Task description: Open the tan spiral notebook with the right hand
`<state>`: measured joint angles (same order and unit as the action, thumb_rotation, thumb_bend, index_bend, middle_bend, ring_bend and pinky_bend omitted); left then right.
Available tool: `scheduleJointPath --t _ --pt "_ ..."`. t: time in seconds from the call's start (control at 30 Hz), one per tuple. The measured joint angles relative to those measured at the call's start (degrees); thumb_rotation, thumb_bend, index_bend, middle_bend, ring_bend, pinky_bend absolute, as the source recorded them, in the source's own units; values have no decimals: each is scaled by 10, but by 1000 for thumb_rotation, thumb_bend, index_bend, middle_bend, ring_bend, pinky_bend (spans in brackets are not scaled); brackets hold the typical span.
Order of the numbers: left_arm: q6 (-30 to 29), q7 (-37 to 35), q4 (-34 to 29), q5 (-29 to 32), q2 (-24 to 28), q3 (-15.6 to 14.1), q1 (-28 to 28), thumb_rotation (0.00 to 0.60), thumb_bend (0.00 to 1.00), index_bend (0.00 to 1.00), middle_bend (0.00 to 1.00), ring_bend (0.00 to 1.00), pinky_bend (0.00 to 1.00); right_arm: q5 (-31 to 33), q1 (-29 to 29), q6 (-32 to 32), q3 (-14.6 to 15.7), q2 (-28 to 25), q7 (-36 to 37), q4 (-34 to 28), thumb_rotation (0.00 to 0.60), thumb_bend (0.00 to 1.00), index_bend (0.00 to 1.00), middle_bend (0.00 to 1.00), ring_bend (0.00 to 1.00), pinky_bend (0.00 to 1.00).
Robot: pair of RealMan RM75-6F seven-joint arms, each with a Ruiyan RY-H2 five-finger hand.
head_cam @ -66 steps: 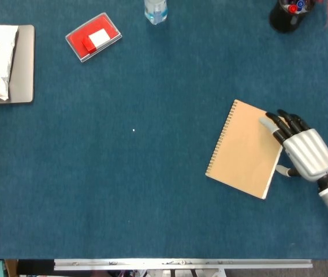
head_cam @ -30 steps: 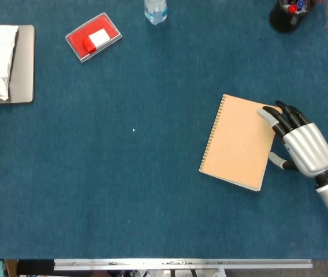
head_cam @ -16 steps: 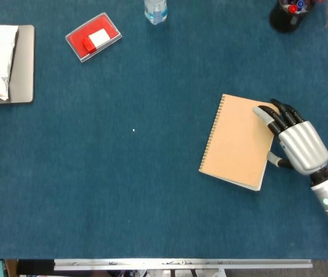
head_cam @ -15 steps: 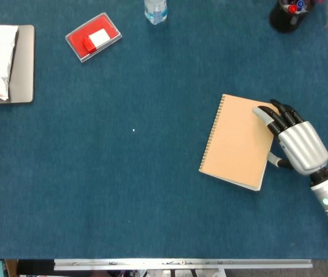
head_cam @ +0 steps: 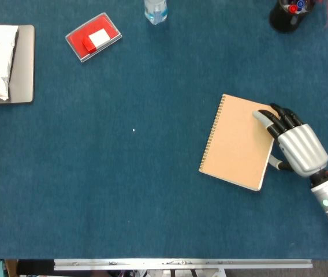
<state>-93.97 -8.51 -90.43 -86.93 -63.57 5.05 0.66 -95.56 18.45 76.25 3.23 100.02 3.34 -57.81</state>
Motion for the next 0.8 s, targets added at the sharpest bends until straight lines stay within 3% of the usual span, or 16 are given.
scheduleJointPath --t 0.43,0.8 --pt "-2 0 -1 -2 1 0 -1 600 280 457 396 311 501 4 0 -1 -1 -1 -8 -4 600 224 450 201 63 156" --pt "-3 0 -1 -3 1 -1 -2 600 280 457 396 311 501 8 0 -1 -3 0 -9 -4 600 394 504 222 70 157"
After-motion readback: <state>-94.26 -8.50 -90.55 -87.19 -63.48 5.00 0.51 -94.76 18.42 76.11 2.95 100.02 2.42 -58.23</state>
